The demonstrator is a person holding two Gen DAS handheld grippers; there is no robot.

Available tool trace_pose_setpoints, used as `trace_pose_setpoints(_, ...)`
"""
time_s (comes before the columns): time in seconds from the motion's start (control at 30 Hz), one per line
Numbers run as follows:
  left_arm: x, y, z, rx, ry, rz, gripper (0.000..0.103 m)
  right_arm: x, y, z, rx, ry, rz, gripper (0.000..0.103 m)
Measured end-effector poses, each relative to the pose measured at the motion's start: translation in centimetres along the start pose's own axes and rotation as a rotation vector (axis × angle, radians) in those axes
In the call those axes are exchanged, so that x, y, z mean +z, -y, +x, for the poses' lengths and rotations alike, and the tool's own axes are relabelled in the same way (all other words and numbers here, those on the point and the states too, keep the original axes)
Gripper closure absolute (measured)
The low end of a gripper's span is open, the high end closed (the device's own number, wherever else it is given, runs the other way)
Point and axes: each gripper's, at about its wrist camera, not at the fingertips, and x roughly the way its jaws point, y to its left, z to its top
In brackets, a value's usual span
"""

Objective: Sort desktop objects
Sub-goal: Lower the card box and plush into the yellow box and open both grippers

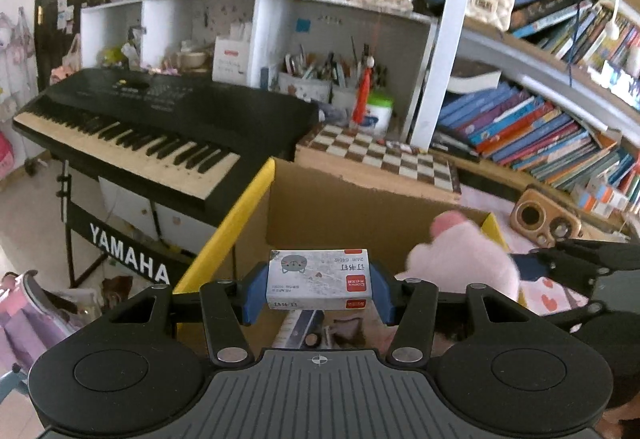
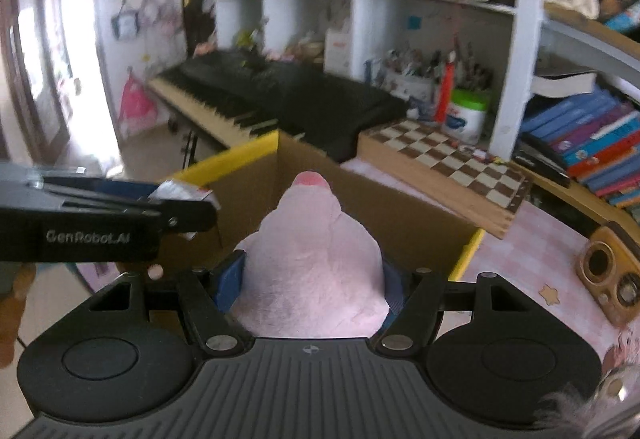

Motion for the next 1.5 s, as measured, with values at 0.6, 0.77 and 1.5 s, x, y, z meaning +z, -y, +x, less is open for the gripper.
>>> trace_pose_setpoints(0.6, 1.4, 2.6, 7.0, -0.034, -0.156, 0.061, 0.05, 0.3, 2.3, 5.0, 0.114, -0.18, -0.055, 0.022)
trace_pose_setpoints(0.77, 1.4, 2.8, 7.1, -0.037, -0.169, 0.08, 0.05, 0.4, 2.3, 5.4, 0.121, -0.179, -0.062, 0.023)
trace_pose_setpoints(1.5, 0.7, 2.5, -1.1, -0.031, 0.022, 0.118, 0.018, -0.5, 0.9, -0.2, -0.048, -0.035, 0.064, 0.018)
